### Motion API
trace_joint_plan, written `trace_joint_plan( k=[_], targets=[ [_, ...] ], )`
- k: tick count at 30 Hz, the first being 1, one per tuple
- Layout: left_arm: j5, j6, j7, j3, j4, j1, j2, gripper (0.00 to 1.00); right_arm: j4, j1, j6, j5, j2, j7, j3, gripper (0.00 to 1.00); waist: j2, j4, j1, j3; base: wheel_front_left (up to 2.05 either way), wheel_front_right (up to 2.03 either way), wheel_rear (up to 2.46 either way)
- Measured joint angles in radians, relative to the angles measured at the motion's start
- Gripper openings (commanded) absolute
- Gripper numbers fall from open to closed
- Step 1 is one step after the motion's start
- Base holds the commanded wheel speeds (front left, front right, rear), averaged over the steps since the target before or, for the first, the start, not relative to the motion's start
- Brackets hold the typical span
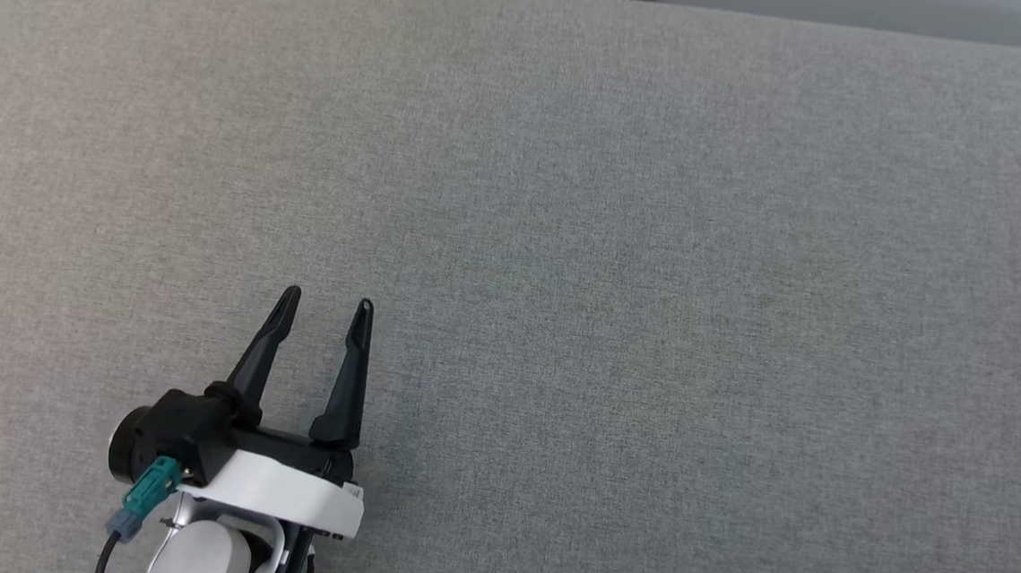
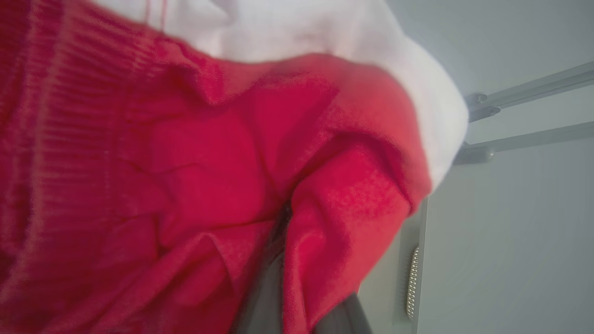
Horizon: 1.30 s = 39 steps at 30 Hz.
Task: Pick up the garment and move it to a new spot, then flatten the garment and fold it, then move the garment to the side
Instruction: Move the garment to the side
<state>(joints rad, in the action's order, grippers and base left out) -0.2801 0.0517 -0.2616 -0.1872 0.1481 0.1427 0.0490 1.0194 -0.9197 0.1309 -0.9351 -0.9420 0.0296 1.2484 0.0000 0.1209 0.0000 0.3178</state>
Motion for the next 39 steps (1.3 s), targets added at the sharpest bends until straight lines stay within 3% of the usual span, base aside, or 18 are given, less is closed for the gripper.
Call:
trace_joint_plan(
  k=[11,13,14,39],
  targets=[
    [0.001,0.007,0.0,-0.006,-0.001,0.03,0.0,1.0,0.09,-0.003,0.0,0.002,0.067,-0.022,-0.002,0.0,0.0,0.006,0.0,0.048,0.0,0.0,0.0],
    [0.001,0.009,0.0,-0.006,0.002,0.03,0.0,1.0,0.102,-0.003,0.0,0.002,0.075,-0.035,-0.003,0.72,0.0,0.007,0.0,0.047,0.0,0.0,0.0],
    [0.002,0.009,0.0,-0.006,0.004,0.03,0.0,1.0,0.107,-0.003,0.0,0.004,0.081,-0.04,-0.003,1.0,0.0,0.007,0.0,0.045,0.0,0.0,0.0],
    [-0.03,-0.017,0.0,-0.015,0.016,-0.019,0.0,1.0,0.113,-0.086,0.0,0.155,0.085,-0.016,0.024,1.0,0.0,0.009,0.0,-0.123,0.0,0.0,0.0]
  ],
)
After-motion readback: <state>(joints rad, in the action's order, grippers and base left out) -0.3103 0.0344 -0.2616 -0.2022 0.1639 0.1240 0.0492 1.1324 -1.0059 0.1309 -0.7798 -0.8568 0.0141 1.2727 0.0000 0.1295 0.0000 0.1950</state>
